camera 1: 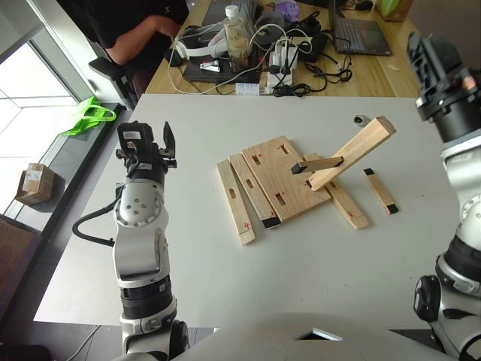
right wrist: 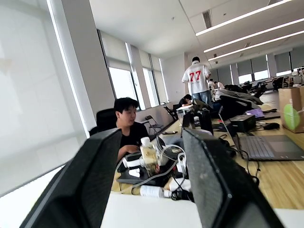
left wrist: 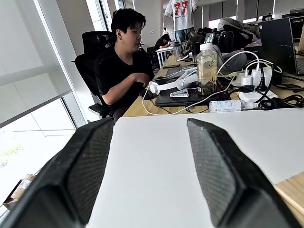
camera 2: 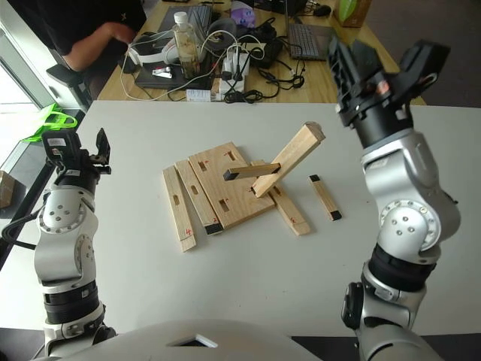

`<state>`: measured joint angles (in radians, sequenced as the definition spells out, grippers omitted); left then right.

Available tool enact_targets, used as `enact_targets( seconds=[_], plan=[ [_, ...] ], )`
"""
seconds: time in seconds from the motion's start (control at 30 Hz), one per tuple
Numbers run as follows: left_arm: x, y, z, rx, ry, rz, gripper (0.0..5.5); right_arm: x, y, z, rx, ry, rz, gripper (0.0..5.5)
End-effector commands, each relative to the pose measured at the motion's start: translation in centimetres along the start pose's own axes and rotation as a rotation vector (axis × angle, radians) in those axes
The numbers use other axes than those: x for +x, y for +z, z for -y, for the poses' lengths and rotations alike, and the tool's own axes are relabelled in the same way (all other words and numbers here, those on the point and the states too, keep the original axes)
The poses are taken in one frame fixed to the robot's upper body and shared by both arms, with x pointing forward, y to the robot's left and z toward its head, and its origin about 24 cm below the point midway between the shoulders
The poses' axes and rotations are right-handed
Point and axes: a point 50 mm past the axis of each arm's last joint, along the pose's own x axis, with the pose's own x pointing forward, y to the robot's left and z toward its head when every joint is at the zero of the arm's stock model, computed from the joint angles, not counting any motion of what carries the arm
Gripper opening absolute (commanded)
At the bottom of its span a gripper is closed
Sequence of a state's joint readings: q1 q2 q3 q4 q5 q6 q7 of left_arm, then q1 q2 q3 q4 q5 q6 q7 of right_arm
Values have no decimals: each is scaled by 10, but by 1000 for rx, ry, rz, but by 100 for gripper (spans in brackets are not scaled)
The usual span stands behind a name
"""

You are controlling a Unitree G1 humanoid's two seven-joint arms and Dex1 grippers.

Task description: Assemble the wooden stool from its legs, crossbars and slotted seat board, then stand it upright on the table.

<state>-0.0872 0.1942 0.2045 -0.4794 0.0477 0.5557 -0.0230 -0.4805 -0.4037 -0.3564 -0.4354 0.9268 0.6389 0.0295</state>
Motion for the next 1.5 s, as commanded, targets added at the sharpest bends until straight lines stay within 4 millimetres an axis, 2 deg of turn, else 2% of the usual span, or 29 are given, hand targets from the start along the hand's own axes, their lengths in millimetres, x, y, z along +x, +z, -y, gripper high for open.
enact_targets(
  seconds=[0.03,0.1,0.17,0.27,0.3,0.33,0.43,0.5,0.57,0.67,0.73,0.8,0.87,1.0,1.1,1.3,1.4,1.5],
  plan=[
    [2,1,2,-4,-1,7,283,13,10,10,32,-24,8,236],
    [2,1,3,-5,-4,8,283,15,0,12,58,-12,-53,236],
    [3,1,4,-8,-6,6,283,12,-33,8,50,19,-248,236],
    [5,1,10,-17,-19,7,283,-10,-100,-6,-61,136,-698,236],
    [5,1,12,-19,-27,8,283,-16,-111,-11,-76,180,-773,236],
    [5,1,14,-20,-31,7,283,-17,-114,-18,-63,222,-786,236],
    [5,0,17,-21,-41,6,283,-9,-107,-22,-41,242,-729,236],
    [5,0,16,-21,-41,6,283,2,-93,-20,-13,221,-640,236],
    [6,0,16,-19,-41,6,283,17,-70,-20,65,217,-488,236],
    [6,-1,16,-16,-43,3,283,32,-20,-11,240,247,-229,236],
    [6,-1,15,-15,-44,3,283,33,-6,-8,306,271,-173,236],
    [7,-1,16,-14,-48,3,283,29,-11,-16,296,344,-231,236],
    [7,-2,17,-15,-51,1,283,21,-25,-26,262,421,-339,236],
    [8,-2,20,-18,-62,-1,283,1,-76,-35,142,511,-620,236],
    [9,-3,25,-22,-81,-3,283,6,-99,-34,122,479,-662,236],
    [9,-4,31,-16,-109,-8,283,34,-71,-46,208,507,-499,236],
    [7,-5,31,-15,-109,-12,283,38,-58,-51,232,532,-446,236],
    [7,-7,29,-5,-107,-23,283,39,-37,-50,278,549,-346,236]
  ],
)
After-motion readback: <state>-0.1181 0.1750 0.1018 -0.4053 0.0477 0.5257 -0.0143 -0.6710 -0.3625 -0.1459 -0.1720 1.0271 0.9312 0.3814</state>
